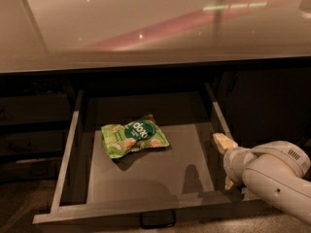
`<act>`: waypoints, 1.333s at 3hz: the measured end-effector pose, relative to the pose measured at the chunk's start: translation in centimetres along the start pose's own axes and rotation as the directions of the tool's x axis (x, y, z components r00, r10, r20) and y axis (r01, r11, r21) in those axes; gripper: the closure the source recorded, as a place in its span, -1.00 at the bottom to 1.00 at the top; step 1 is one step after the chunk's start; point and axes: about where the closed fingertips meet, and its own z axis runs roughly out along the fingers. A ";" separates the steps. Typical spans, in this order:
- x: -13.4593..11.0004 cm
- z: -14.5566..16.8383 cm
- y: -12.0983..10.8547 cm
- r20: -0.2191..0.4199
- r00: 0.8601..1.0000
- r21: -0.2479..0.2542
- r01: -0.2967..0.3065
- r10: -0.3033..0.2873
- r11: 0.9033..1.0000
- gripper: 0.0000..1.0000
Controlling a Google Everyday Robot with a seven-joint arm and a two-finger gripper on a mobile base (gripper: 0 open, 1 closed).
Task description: Open top drawer
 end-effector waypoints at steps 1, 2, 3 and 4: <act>-1.2 0.9 -2.8 0.113 0.991 0.077 -0.086 0.077 0.993 -1.00; -0.9 1.2 -5.4 0.278 0.933 0.108 -0.268 0.230 0.957 -1.00; 1.0 -1.9 -7.0 0.446 0.831 0.090 -0.411 0.332 0.907 -1.00; 0.7 -5.4 -10.0 0.520 0.800 0.119 -0.413 0.298 0.903 -1.00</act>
Offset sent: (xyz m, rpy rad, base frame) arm 0.0139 0.0168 0.1622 0.7325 -0.0641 0.3980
